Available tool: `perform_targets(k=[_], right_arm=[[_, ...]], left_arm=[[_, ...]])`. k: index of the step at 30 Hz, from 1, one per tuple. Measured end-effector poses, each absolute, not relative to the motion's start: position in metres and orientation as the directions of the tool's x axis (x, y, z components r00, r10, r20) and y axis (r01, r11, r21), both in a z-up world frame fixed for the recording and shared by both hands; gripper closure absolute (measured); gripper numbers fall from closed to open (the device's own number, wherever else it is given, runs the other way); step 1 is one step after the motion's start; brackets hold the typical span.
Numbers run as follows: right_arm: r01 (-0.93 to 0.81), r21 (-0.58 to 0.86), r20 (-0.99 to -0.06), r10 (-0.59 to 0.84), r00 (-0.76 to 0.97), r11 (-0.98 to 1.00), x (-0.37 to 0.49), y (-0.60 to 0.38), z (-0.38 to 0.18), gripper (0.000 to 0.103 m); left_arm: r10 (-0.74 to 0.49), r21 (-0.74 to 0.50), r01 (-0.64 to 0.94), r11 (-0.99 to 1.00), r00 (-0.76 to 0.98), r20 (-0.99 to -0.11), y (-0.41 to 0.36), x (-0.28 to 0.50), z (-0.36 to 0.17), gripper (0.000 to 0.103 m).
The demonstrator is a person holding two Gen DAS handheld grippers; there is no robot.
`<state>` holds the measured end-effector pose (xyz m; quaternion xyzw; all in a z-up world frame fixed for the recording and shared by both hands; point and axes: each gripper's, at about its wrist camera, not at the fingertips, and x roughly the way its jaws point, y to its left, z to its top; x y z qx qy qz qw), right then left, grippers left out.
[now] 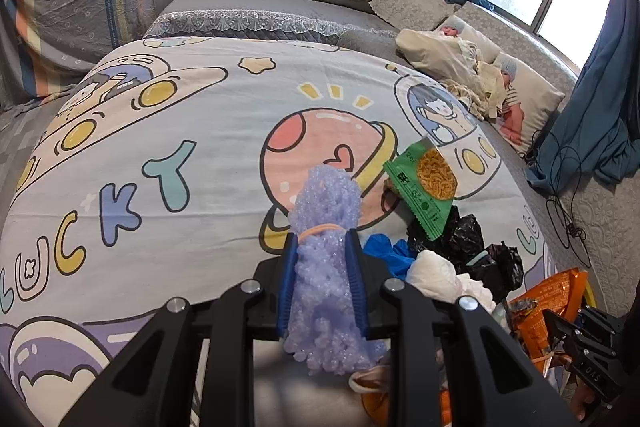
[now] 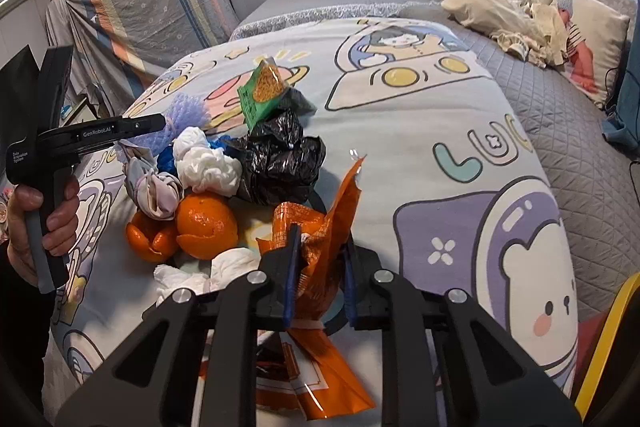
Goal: Collect trash
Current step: 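Carry the foam net and orange snack bag in both tools over the yellow bin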
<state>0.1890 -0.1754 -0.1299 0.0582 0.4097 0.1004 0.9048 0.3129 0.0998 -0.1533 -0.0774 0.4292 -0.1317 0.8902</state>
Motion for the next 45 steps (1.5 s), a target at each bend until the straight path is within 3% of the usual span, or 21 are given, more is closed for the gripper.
perform_targets(k=[21, 45], right_arm=[[-0.153, 0.230, -0.634, 0.268, 0.725, 0.961, 0.155, -0.190, -0.083, 0.090], [-0.101, 0.227, -0.564, 0.215, 0.797, 0.969, 0.115, -0.226, -0.052, 0.090]], left_arm=[[-0.284, -0.261, 0.144, 0.955, 0.703, -0.652, 0.129, 0.262, -0.108, 0.081], [-0.394, -0.247, 0.307, 0.919, 0.713, -0.580, 0.063, 0.196, -0.067, 0.081]])
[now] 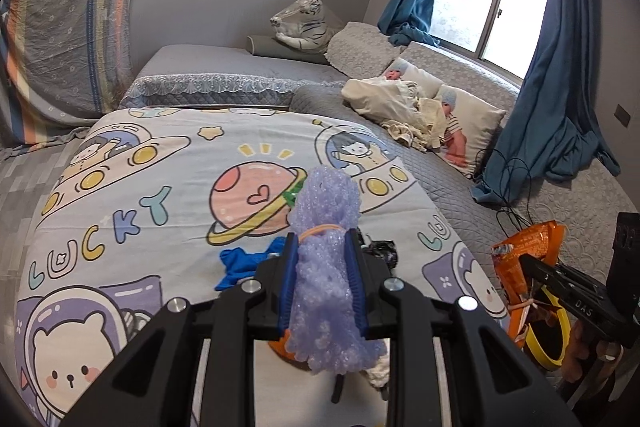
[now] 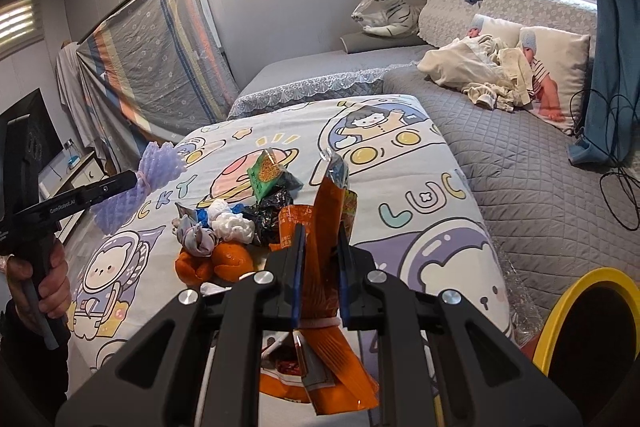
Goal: Collect trash
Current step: 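Carry the foam net and orange snack bag in both tools over the yellow bin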
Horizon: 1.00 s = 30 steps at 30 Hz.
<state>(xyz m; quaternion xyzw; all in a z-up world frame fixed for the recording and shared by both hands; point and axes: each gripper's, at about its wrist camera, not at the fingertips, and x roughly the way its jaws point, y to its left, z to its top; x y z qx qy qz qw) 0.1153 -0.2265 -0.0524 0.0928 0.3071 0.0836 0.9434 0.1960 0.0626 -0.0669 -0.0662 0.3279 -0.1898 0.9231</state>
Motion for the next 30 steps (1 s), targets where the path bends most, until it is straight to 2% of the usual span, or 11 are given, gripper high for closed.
perform_targets(k=[13, 30], right_arm=[[-0.013, 0.237, -0.515, 0.137, 0.846, 0.972, 0.091, -0.273, -0.037, 0.090], [0.274, 0.229, -0.453, -0.146, 0.879, 0.934, 0.036, -0.386, -0.026, 0.090]], left_arm=[[-0.470, -0.238, 0.411, 0.880, 0.684, -0.558, 0.004, 0.186, -0.057, 0.081], [-0.627, -0.225, 0.628, 0.745, 0.546, -0.556, -0.133, 0.183, -0.049, 0.081]])
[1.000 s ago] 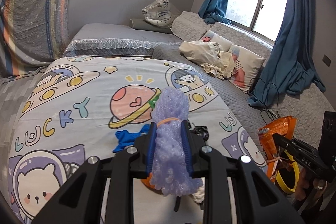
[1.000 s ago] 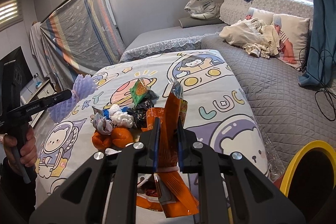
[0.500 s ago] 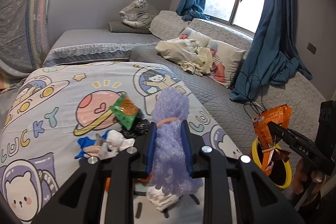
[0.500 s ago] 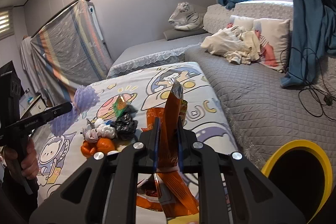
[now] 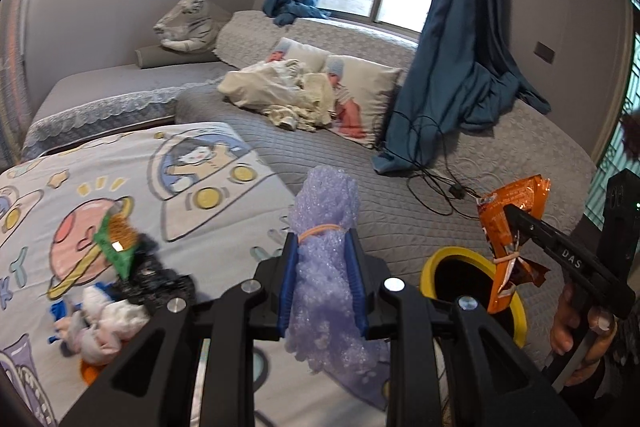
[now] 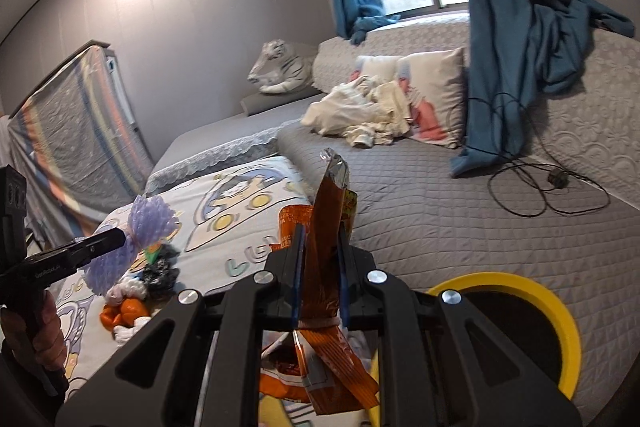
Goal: Collect trash
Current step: 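Carry the foam net and orange snack bag in both tools over the yellow bin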
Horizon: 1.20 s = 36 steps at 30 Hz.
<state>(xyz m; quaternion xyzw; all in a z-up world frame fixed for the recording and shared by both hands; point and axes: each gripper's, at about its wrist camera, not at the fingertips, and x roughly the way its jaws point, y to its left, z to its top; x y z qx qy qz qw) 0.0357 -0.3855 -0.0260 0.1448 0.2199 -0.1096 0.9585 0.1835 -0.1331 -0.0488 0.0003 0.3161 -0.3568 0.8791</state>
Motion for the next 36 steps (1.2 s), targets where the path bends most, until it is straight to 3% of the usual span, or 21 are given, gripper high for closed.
perform_targets(k=[17, 36], right_arm=[[0.509, 0.241, -0.501, -0.343, 0.794, 0.826, -0.009, -0.477, -0.058, 0.090], [0.599, 0.297, -0.605, -0.339, 0.721, 0.744, -0.019, -0.527, -0.110, 0.090]], left_arm=[[-0.736, -0.256, 0.789, 0.559, 0.330, -0.591, -0.283, 0.166, -0.076, 0.080], [-0.711, -0.276, 0.839, 0.469, 0.173, -0.682, -0.371, 0.142, -0.125, 0.080]])
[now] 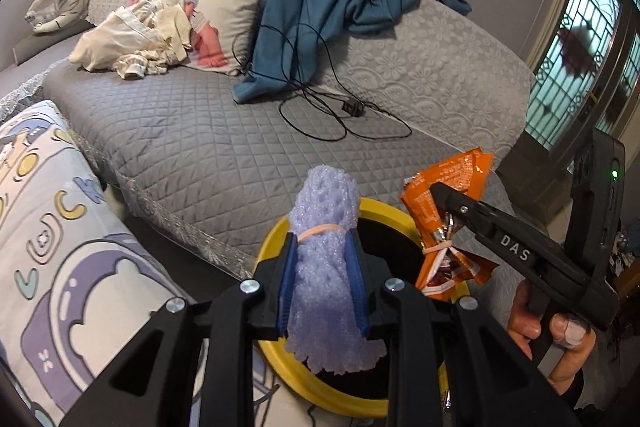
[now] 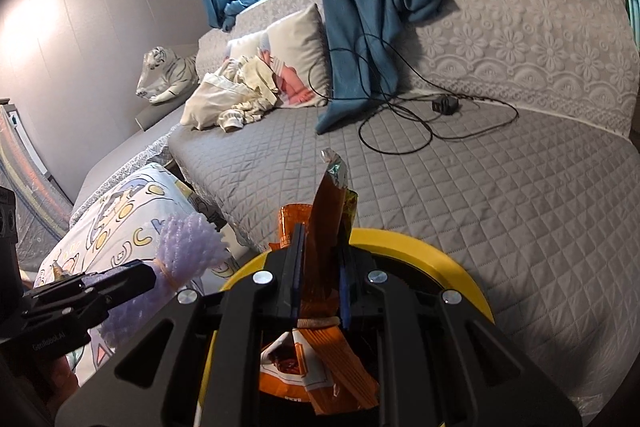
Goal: Collect trash
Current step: 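Carry the foam net and orange snack bag in both tools over the yellow bin, then open the left tool over the bin while the right tool releases the snack bag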
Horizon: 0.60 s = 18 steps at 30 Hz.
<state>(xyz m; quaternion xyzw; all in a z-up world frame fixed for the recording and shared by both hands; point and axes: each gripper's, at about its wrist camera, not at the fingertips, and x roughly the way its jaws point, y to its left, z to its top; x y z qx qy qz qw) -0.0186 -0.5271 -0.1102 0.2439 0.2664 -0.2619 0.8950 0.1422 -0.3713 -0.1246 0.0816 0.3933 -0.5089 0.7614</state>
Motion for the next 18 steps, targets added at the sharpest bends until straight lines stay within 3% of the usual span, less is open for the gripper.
perform_targets(k=[15, 17, 18], right_arm=[[0.655, 0.295, -0.617, -0.385, 0.687, 0.695, -0.034, -0.546, -0.114, 0.089], [0.665, 0.273, -0.622, -0.400, 0.673, 0.695, -0.034, -0.546, -0.112, 0.088], [0.675, 0.267, -0.626, -0.409, 0.664, 0.688, -0.035, -0.547, -0.112, 0.085]], left_arm=[[-0.694, -0.297, 0.850, 0.435, 0.106, -0.712, -0.397, 0.136, -0.150, 0.077], [-0.692, -0.304, 0.846, 0.437, 0.101, -0.714, -0.397, 0.136, -0.152, 0.070], [-0.692, -0.305, 0.844, 0.441, 0.104, -0.715, -0.397, 0.136, -0.153, 0.060]])
